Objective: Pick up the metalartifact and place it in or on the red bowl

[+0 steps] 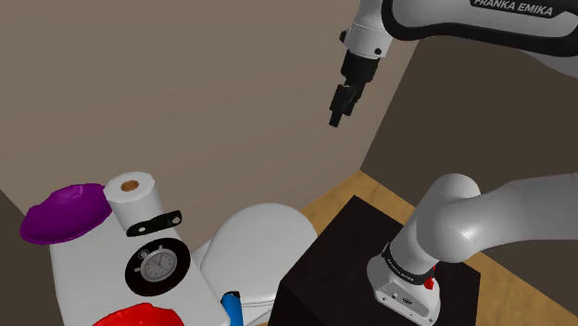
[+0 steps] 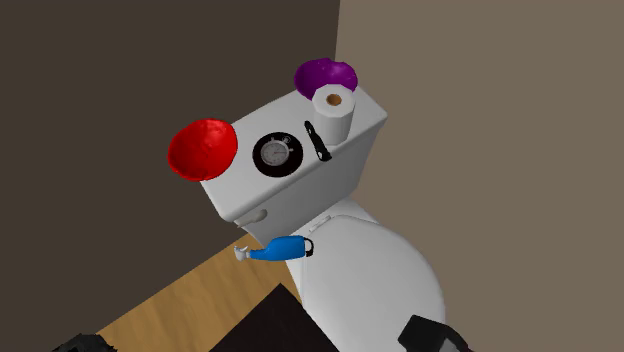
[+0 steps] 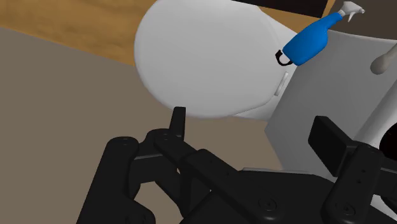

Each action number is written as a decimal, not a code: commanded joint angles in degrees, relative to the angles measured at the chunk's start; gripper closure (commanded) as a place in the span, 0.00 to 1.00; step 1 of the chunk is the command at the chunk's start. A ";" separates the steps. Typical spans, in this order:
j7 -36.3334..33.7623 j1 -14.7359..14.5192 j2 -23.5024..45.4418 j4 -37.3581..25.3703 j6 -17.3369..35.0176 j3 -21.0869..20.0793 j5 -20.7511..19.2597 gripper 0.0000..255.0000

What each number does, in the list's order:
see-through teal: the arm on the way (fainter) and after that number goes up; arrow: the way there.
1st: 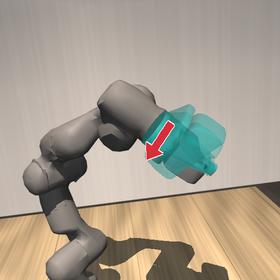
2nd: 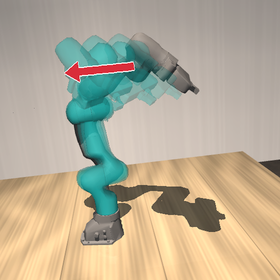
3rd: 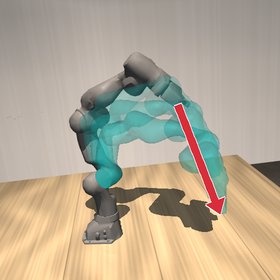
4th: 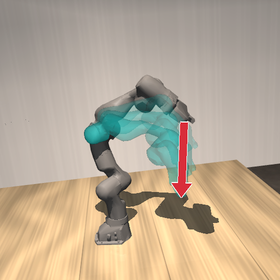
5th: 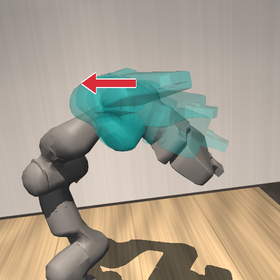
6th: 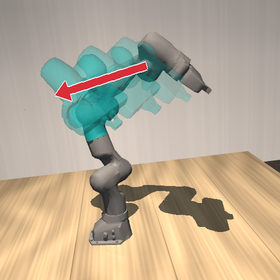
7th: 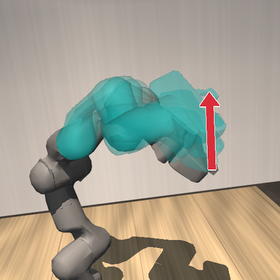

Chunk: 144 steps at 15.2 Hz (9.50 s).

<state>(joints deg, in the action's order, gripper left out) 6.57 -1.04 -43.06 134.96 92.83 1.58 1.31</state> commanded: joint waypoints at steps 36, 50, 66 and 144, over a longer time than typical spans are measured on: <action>31.01 -18.97 62.79 -34.89 23.10 -10.19 10.53 0.00; 33.73 -22.30 72.54 -40.06 27.25 -12.62 9.72 0.00; 33.73 -22.30 72.55 -40.06 27.25 -12.62 9.72 1.00; 9.93 -36.61 58.60 -32.26 26.98 -21.27 10.07 0.00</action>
<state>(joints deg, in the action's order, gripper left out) 16.46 -37.70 15.58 102.76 119.95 -19.70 11.38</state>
